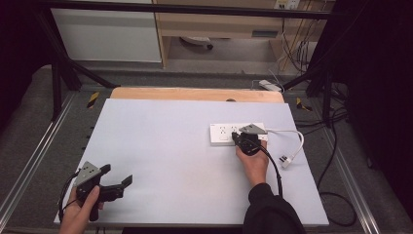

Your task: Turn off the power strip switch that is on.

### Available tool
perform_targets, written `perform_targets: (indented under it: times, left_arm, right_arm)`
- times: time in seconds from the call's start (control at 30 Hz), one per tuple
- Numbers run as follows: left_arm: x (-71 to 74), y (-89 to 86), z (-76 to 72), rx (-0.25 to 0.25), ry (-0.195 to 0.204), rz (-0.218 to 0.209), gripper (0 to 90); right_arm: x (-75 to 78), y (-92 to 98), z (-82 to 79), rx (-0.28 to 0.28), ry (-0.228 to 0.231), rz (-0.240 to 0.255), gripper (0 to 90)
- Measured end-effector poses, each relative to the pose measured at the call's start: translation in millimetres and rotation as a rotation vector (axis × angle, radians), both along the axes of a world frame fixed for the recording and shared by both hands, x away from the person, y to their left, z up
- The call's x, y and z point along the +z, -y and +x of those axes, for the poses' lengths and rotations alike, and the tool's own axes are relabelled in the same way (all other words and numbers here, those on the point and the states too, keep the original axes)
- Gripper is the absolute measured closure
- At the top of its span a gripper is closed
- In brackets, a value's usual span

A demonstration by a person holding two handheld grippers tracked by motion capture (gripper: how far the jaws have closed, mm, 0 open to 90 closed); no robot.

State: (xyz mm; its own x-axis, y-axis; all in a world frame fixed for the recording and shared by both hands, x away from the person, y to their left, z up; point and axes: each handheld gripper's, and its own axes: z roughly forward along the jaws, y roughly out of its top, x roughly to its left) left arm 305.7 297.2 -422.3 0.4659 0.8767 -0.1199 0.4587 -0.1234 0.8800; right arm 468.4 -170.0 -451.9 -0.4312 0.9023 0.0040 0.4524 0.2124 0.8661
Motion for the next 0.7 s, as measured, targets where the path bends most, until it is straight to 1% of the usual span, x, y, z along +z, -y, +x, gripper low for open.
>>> perform_targets:
  times: [0.17,0.27,0.53,0.7]
  left_arm:
    - [0.4,-0.3,0.2,0.004,0.003,-0.001,5.8]
    - [0.5,-0.8,0.1,0.003,0.001,0.002,5.9]
    - [0.7,-1.2,-0.2,0.002,0.003,0.003,5.9]
    - [0.8,-1.5,-0.3,0.003,0.004,0.003,5.9]
  right_arm:
    - [1.0,0.2,0.8,-0.004,-0.017,0.02,90.0]
    - [1.6,0.3,1.0,-0.004,-0.022,0.021,90.0]
    - [4.3,2.8,0.8,-0.004,-0.017,0.024,90.0]
    - [6.6,4.6,1.3,-0.005,-0.021,0.037,90.0]
